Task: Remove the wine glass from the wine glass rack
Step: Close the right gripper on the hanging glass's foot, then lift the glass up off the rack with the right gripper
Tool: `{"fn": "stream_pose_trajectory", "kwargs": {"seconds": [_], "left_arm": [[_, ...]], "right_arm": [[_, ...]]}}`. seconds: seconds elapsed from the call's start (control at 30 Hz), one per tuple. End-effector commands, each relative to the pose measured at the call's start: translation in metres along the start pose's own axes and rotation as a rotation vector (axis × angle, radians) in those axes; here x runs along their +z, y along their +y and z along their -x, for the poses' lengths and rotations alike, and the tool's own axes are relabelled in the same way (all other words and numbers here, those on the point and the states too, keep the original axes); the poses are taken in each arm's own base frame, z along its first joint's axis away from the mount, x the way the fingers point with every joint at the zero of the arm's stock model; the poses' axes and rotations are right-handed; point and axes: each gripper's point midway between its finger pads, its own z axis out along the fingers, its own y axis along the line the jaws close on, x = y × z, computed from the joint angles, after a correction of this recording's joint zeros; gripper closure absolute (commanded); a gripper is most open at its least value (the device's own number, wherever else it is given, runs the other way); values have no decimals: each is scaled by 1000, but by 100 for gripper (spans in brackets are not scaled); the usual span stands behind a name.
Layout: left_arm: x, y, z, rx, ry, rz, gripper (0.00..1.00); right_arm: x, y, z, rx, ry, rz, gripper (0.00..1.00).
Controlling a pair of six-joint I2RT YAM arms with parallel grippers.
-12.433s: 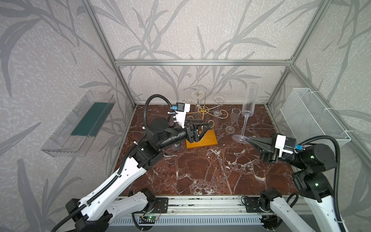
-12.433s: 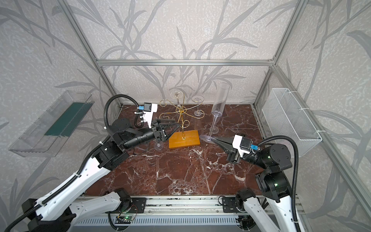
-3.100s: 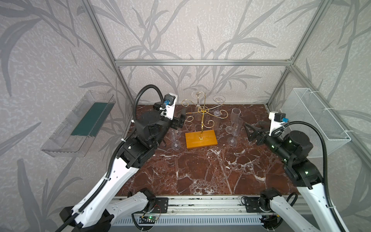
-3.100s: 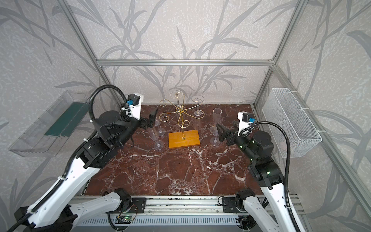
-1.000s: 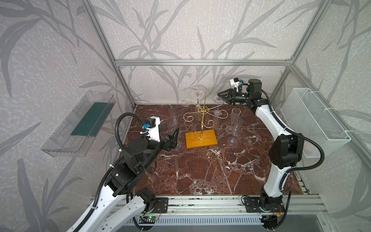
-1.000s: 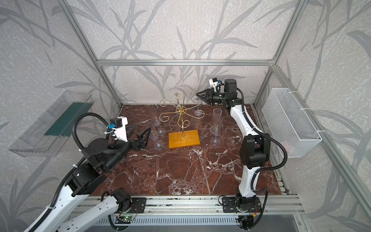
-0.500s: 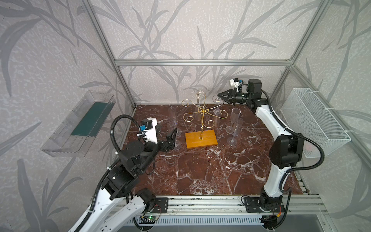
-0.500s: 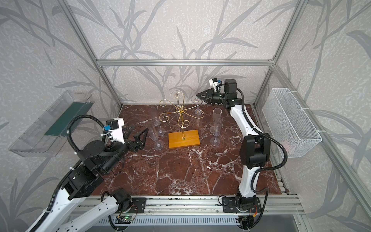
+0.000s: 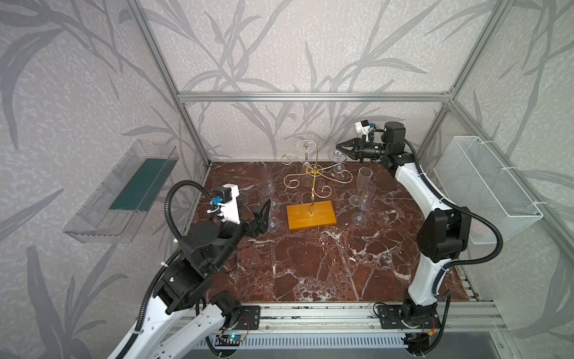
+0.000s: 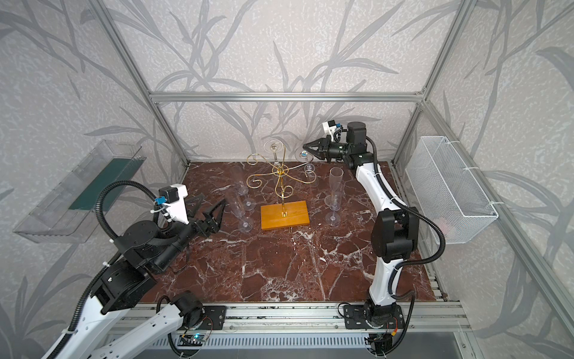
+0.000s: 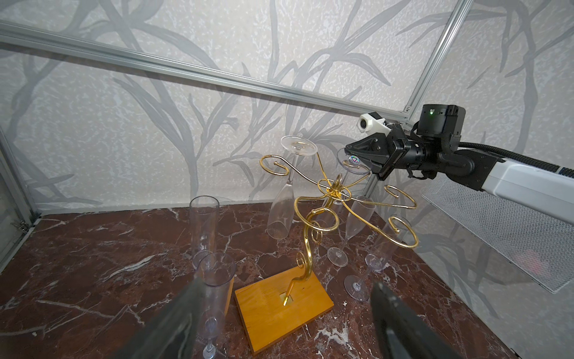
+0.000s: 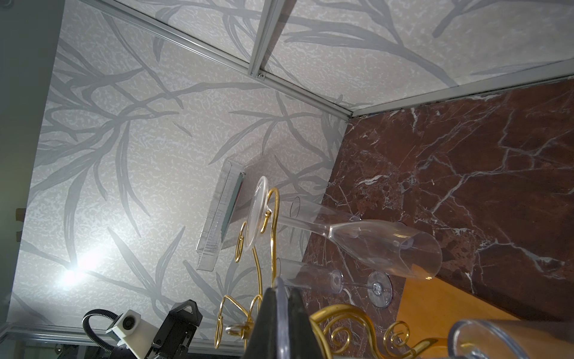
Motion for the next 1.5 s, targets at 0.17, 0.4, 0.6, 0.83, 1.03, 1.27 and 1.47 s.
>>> {"fn": "stream_pose_trajectory", "kwargs": {"seconds": [0.17, 0.4, 0.6, 0.83, 1.03, 1.27, 1.47], "left_arm": [[-3, 7, -4, -24, 12, 32, 16], [-2, 8, -6, -24, 17, 39, 17], [-2, 9, -7, -23, 19, 43, 17], [-3, 11, -9, -22, 22, 47, 17], [-4, 11, -9, -21, 20, 50, 17], [-3, 11, -10, -21, 23, 48, 17], [-5, 11, -9, -19, 26, 49, 16]], "right_arm": [[-9, 32, 10, -1, -52, 72, 100], [-17, 37, 14, 15, -75, 80, 100], [-20, 37, 9, 22, -75, 84, 100], [-26, 45, 2, 12, -80, 85, 100], [-31, 51, -7, 7, -83, 81, 100], [-31, 53, -17, 14, -71, 80, 100], [-14, 58, -27, 9, -35, 91, 100]]}}
